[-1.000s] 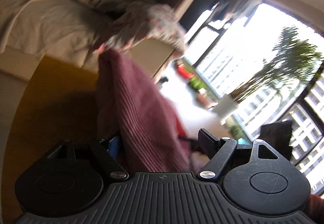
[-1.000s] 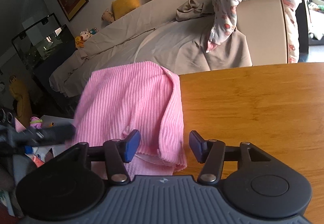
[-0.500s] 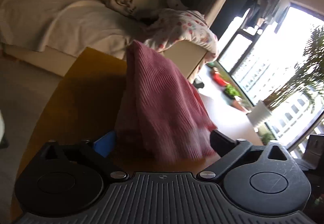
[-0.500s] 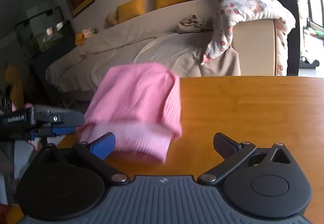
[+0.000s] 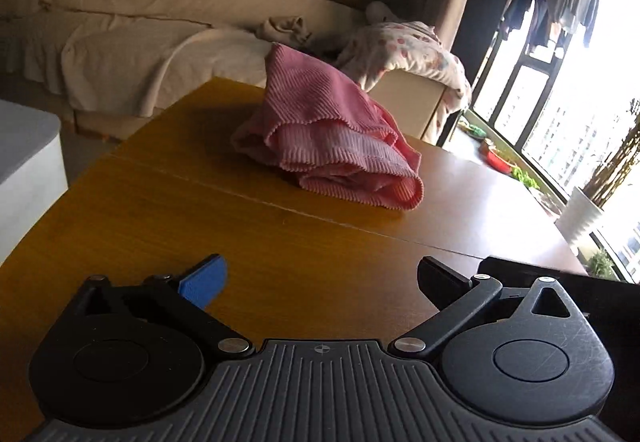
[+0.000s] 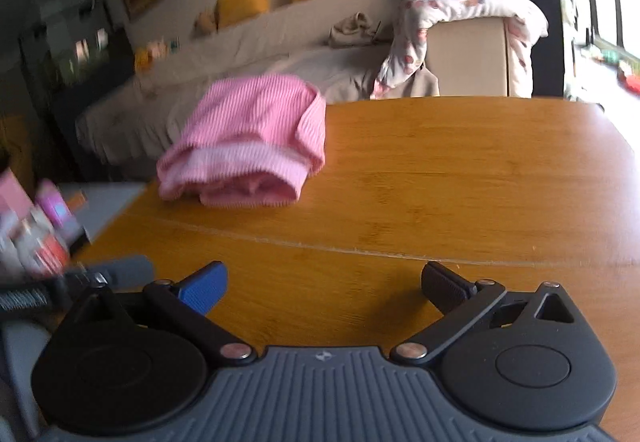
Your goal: Fold clothes
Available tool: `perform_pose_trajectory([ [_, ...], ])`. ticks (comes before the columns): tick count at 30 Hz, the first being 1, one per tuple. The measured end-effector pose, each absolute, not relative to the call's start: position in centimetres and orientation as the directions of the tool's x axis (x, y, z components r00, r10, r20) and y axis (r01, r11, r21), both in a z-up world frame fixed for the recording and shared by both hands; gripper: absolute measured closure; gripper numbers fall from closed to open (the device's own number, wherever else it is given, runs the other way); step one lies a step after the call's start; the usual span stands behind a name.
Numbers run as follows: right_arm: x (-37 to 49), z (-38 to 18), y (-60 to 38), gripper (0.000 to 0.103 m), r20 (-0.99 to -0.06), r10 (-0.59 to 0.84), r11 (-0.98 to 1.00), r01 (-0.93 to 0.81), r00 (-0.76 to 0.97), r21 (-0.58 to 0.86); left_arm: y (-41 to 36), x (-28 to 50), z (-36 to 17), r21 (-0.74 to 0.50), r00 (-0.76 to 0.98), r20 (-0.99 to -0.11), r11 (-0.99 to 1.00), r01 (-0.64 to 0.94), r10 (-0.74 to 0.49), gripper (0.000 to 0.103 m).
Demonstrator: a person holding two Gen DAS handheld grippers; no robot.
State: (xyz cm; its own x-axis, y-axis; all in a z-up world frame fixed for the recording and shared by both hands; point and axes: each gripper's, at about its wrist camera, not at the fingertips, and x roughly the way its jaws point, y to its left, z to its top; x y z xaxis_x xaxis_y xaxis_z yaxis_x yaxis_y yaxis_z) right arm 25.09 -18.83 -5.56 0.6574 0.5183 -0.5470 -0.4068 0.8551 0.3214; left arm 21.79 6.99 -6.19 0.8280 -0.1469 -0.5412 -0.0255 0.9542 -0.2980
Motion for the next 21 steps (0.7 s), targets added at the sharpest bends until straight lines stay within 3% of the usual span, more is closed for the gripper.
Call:
perform_pose_trajectory([
  [3, 25.1, -5.8, -20.1, 0.0, -0.507, 0.56, 0.826, -0.397, 0.655, 0.399, 6.8, 21.7, -6.1, -0.293, 0.828, -0.541, 0.956, -0.025, -0.144, 0.0],
  [8, 25.1, -5.6, -19.7, 0.0, -0.517, 0.548, 0.835, -0.399, 0.657, 0.379, 7.1, 23.3, -6.2, -0.299, 0.829, -0.539, 0.954, -0.024, -0.148, 0.0],
  [17, 25.8, -5.5, -15.3, 0.0, -0.661, 0.323, 0.914, -0.403, 0.677, 0.034, 6.2, 24.3, -6.2, -0.231, 0.811, -0.573, 0.973, -0.027, -0.114, 0.0],
  [21, 26.0, -5.5, -15.1, 0.0, -0.667, 0.322, 0.908, -0.419, 0.672, 0.017, 5.8, 24.5, -6.1, -0.221, 0.804, -0.586, 0.975, -0.037, -0.102, 0.0],
])
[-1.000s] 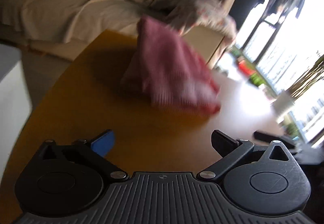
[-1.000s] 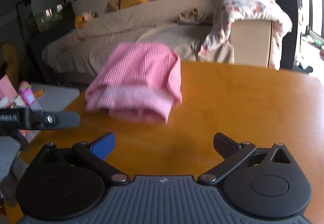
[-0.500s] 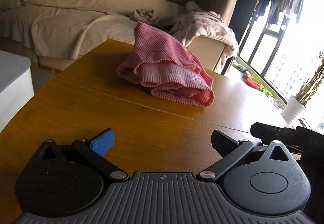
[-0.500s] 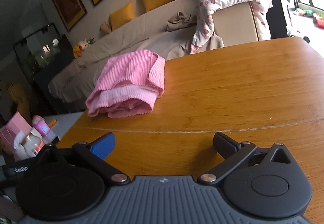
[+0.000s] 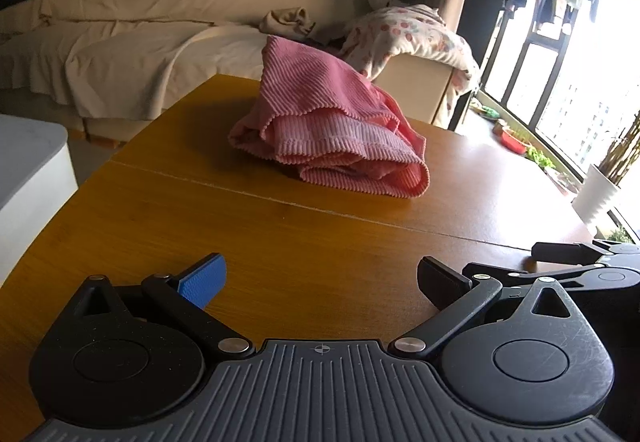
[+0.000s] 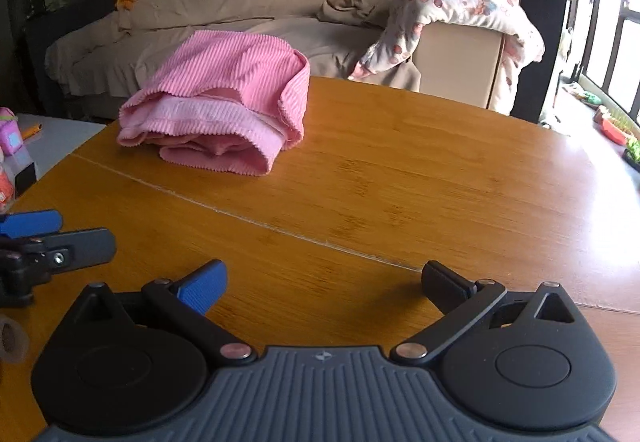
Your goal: Fold clothes
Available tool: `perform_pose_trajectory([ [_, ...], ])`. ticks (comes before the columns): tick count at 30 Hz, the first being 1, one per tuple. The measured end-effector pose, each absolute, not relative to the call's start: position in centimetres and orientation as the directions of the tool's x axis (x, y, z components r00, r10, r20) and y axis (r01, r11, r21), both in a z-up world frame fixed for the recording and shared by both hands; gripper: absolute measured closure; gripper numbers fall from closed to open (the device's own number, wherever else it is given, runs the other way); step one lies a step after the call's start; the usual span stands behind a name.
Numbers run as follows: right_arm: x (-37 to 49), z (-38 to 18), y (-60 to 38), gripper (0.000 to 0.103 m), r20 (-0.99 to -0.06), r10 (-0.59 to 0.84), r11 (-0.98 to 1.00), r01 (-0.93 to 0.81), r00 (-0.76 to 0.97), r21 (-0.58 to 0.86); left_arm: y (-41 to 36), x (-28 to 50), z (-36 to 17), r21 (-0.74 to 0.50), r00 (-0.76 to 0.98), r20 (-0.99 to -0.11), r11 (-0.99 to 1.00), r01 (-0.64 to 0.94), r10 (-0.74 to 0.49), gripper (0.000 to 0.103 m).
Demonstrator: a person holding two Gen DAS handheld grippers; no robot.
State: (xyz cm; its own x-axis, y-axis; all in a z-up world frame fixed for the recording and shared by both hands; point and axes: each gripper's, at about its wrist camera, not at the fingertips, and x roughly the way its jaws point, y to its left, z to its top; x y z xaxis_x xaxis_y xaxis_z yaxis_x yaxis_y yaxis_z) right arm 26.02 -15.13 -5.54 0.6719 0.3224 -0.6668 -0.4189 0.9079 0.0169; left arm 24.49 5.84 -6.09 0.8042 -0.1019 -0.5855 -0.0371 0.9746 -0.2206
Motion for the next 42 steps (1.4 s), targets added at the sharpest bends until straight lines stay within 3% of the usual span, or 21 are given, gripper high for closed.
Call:
perform_pose_trajectory([
  [11, 26.0, -5.7, -15.2, 0.0, -0.662, 0.322, 0.909, -0.417, 0.676, 0.017, 5.8, 24.3, -6.0, -0.181, 0.798, -0.602, 0.977, -0.109, -0.022, 0.0],
  [21, 26.3, -5.6, -15.4, 0.0, -0.667, 0.334, 0.903, -0.429, 0.666, 0.024, 3.2, 24.8, -6.3, 0.01, 0.75, -0.652, 0.989, -0.145, 0.116, 0.0],
  [42, 26.0, -5.6, -15.4, 0.0, -0.668, 0.33, 0.903, -0.428, 0.667, 0.019, 3.2, 24.7, -6.3, -0.006, 0.759, -0.643, 0.99, -0.144, 0.106, 0.0],
])
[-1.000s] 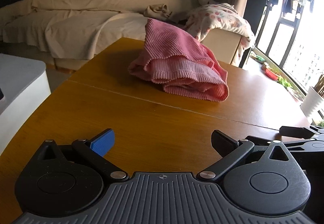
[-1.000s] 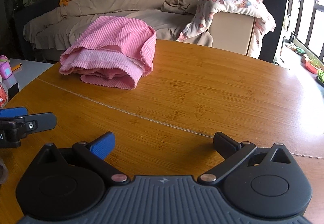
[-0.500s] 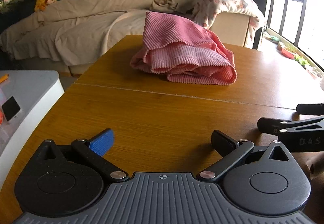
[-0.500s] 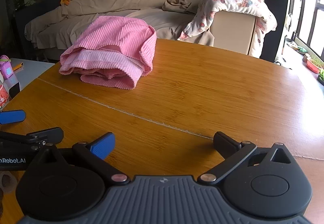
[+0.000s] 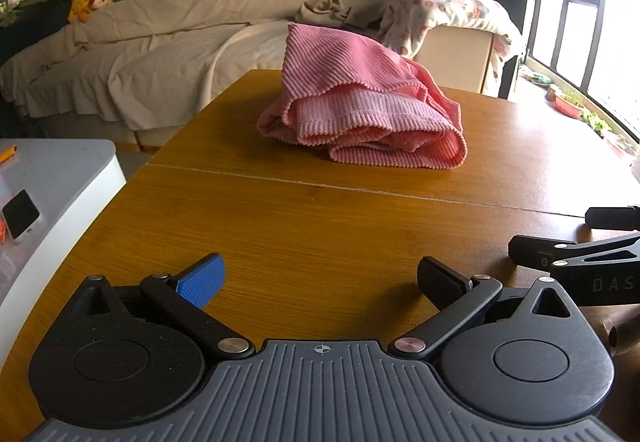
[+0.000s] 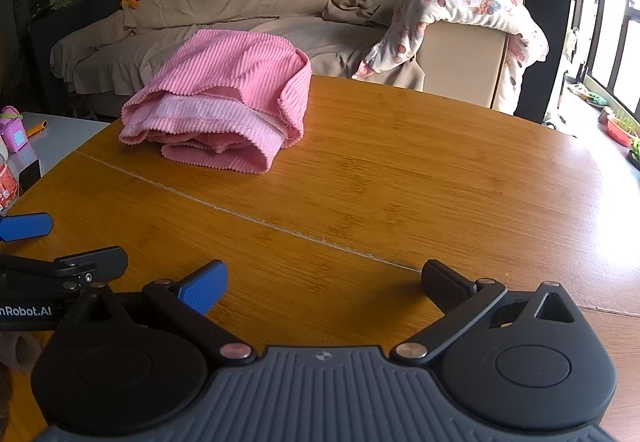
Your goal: Fold clothes
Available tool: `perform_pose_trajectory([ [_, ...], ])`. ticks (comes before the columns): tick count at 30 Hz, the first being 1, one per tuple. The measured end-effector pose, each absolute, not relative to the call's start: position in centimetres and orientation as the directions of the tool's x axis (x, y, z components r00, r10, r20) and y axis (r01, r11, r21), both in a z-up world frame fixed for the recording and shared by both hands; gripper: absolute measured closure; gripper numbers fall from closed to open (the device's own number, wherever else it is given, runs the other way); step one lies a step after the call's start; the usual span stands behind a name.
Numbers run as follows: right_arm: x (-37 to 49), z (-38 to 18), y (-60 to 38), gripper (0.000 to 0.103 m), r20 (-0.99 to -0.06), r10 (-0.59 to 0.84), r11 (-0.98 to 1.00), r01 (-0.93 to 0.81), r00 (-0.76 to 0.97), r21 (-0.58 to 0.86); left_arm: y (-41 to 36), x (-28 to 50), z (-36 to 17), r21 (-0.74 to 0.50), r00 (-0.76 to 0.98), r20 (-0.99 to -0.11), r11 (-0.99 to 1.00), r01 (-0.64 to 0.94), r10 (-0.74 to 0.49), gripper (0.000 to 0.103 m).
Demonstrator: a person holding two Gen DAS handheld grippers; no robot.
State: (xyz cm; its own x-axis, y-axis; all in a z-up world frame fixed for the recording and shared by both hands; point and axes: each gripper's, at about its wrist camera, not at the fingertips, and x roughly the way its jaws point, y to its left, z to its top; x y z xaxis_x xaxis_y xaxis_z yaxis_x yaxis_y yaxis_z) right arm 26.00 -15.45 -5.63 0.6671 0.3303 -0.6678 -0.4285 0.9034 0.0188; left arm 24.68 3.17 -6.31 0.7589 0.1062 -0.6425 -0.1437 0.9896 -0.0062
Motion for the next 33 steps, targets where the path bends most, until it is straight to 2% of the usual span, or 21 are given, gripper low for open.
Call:
perform_pose_trajectory([
  [33, 26.08, -5.65, -15.8, 0.0, -0.665, 0.314, 0.915, -0.403, 0.678, 0.021, 3.14, 24.77, -6.34, 0.001, 0.758, -0.643, 0.99, -0.141, 0.109, 0.0],
])
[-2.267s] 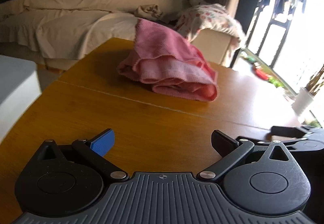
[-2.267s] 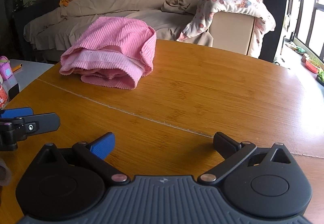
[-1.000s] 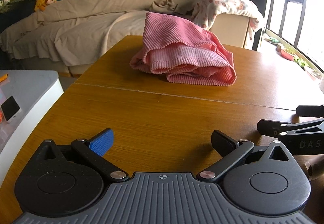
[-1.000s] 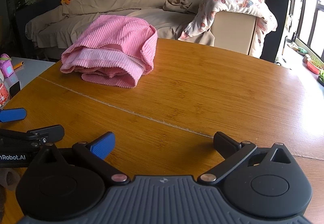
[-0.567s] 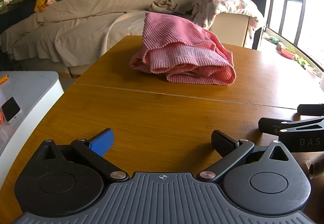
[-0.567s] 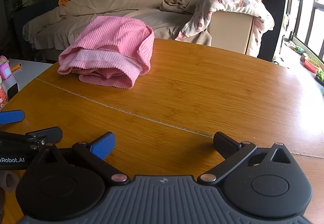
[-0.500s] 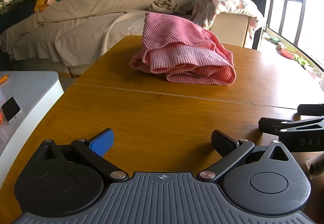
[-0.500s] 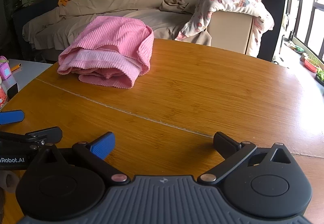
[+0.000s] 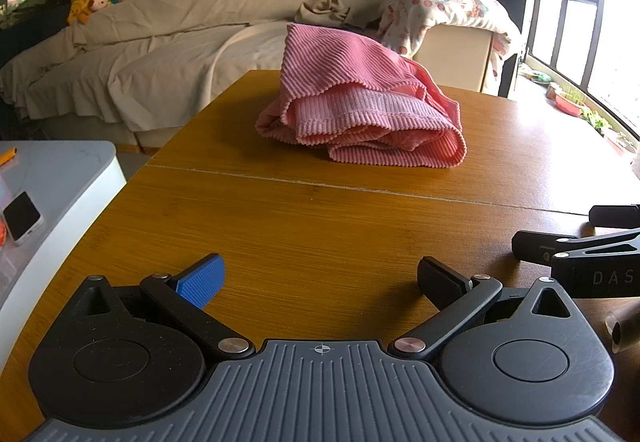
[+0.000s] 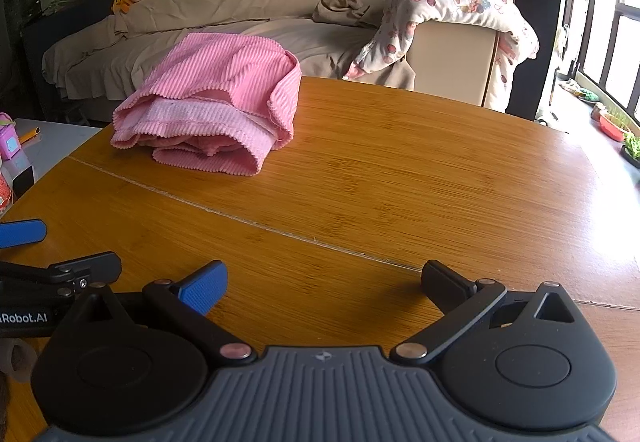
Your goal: Fold clothes
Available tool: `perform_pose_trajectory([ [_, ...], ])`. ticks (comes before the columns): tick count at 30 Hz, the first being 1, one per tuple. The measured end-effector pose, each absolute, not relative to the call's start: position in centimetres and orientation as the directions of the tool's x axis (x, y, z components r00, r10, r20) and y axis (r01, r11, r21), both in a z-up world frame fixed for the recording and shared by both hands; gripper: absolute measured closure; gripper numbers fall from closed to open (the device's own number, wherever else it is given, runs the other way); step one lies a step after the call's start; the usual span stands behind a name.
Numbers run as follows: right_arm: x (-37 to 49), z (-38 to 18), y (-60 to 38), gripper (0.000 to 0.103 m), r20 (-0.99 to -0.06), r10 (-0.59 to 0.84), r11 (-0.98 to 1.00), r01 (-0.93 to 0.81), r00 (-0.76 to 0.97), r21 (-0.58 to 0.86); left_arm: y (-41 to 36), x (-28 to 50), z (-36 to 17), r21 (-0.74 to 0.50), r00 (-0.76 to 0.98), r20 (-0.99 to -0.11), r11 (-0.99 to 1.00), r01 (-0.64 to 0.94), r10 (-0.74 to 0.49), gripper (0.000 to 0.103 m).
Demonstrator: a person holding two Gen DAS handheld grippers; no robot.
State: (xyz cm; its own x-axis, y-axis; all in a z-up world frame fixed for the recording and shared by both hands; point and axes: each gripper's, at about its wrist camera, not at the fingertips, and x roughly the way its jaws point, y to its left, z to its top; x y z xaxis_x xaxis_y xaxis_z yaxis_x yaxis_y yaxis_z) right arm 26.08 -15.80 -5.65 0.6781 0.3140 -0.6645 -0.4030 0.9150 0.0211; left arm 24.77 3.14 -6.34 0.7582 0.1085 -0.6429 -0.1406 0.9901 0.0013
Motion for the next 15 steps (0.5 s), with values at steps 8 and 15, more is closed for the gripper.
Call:
perform_pose_trajectory([
  [8, 26.21, -5.64, -15.93, 0.0, -0.664, 0.314, 0.915, -0.403, 0.678, 0.021, 3.14, 24.79, -6.36, 0.002, 0.758, -0.643, 0.99, -0.14, 0.109, 0.0],
  [15, 26.25, -5.65, -16.0, 0.0, -0.664, 0.314, 0.915, -0.403, 0.678, 0.021, 3.17, 24.87, -6.35, 0.002, 0.758, -0.643, 0.99, -0.14, 0.108, 0.0],
])
